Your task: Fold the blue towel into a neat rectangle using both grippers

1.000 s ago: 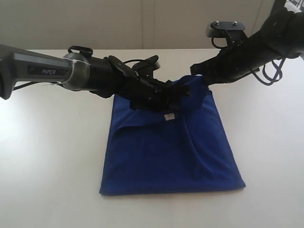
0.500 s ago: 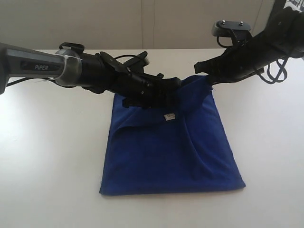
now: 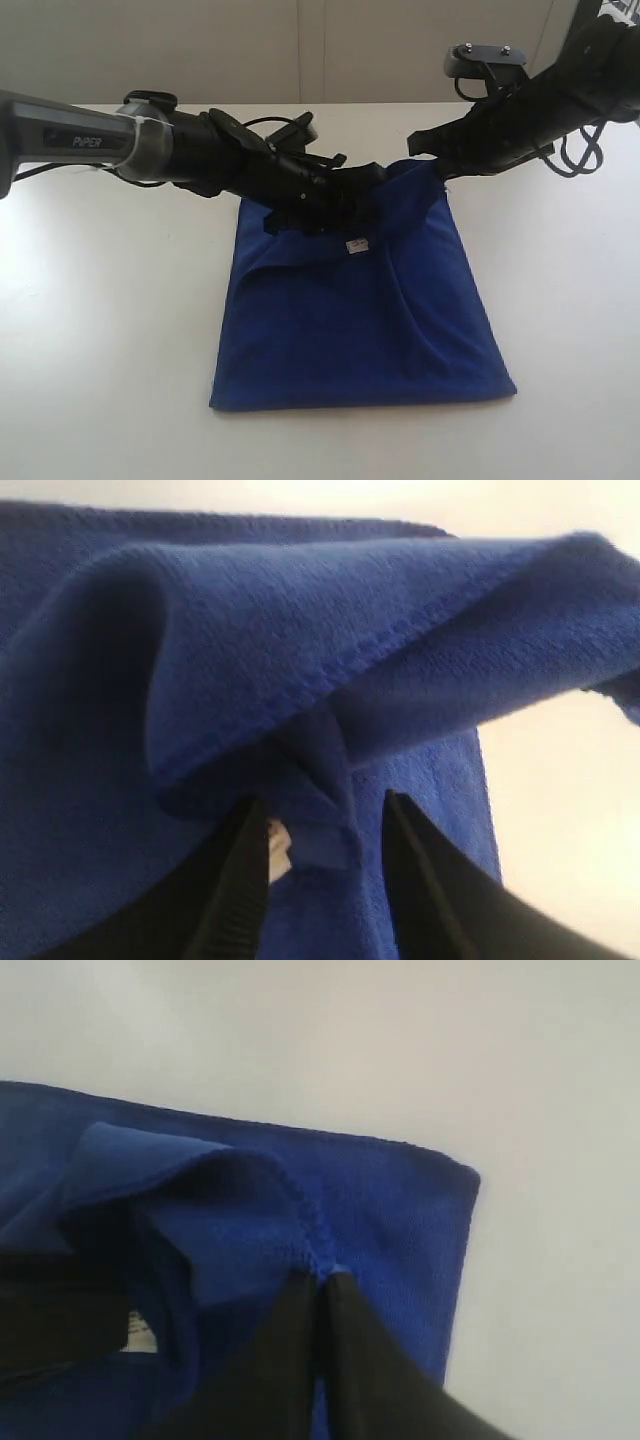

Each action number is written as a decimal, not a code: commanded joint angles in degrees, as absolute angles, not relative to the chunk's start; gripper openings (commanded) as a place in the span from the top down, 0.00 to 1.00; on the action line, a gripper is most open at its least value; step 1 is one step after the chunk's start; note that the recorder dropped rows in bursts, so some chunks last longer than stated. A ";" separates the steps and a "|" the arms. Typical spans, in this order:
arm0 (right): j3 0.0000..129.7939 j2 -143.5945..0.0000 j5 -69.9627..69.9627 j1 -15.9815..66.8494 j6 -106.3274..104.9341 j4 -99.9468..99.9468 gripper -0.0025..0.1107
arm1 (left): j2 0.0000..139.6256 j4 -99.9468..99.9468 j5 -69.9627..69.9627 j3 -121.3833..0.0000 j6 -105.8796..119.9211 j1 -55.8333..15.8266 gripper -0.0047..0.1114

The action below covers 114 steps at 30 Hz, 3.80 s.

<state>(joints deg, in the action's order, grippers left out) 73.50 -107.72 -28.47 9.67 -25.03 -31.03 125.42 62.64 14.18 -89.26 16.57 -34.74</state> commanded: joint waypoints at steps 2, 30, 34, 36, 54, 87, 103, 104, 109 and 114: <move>73.56 -107.57 -28.56 9.06 -24.76 -30.80 0.98 | 124.63 64.45 18.96 -89.48 16.25 -34.78 0.58; 73.56 -107.57 -28.77 9.06 -25.29 -30.80 0.98 | 127.44 65.40 16.05 -89.74 19.51 -36.18 0.59; 73.56 -107.57 -28.77 9.06 -25.29 -30.80 0.98 | 127.44 65.69 16.47 -90.39 19.51 -36.22 0.59; 73.56 -107.57 -28.77 9.06 -25.29 -30.80 0.98 | 127.44 65.80 16.59 -90.79 19.51 -36.22 0.59; 73.24 -107.57 -28.62 9.06 -25.29 -30.80 0.98 | 129.45 67.64 17.49 -90.80 19.51 -36.22 0.69; 73.24 -96.12 -37.59 10.15 -33.72 -11.07 0.98 | 107.96 25.92 51.35 -93.41 22.44 -20.00 0.96; 63.82 -70.94 -54.11 14.28 -36.92 -9.87 0.98 | 85.85 9.49 61.32 -84.78 10.93 -30.53 0.96; 62.46 -68.82 -54.11 14.28 -36.83 -10.41 0.98 | 84.51 9.49 61.32 -83.78 9.99 -31.66 0.96; 57.96 -58.93 -56.74 14.67 -36.83 -11.72 0.98 | 79.42 8.99 61.20 -78.57 6.12 -37.70 0.96; 56.62 -49.88 -63.01 16.69 -36.08 -12.06 0.98 | 74.50 5.98 61.90 -74.74 -1.06 -42.79 0.96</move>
